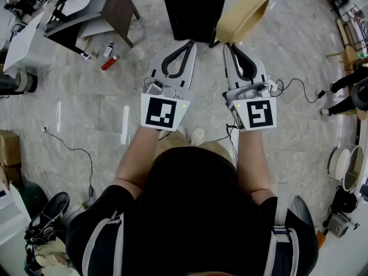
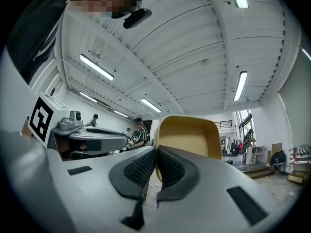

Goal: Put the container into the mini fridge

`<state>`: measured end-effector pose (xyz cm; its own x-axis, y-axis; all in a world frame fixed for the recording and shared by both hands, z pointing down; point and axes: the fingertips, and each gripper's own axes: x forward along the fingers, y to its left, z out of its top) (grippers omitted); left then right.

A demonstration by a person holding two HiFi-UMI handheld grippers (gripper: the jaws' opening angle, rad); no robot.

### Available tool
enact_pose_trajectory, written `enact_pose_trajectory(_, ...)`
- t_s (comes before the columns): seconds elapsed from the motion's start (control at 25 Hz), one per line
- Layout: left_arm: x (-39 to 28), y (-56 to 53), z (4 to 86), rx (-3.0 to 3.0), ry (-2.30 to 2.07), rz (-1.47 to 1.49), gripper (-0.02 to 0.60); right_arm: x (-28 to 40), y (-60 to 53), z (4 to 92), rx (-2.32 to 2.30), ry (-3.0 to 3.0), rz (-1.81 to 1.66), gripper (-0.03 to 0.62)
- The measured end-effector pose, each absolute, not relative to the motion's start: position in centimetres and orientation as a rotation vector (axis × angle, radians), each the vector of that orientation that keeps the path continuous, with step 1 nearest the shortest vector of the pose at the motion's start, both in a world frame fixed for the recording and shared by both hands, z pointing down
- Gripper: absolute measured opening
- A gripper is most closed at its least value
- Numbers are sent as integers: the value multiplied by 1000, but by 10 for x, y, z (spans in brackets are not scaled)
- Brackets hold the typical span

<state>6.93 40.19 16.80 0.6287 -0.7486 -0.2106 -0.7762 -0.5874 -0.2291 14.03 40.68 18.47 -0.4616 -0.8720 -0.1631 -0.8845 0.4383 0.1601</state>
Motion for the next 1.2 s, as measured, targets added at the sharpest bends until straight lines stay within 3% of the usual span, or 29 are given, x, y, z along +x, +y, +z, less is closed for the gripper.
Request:
enact_pose_trajectory(0.32,28,388,171,-2486,1120,-57,23,97,393,179,-1639,2602,354,41)
enact_pose_trajectory(1.2,-69,393,169,-2544,1071,2,23,-3,411,173,-1697,2615,427,41)
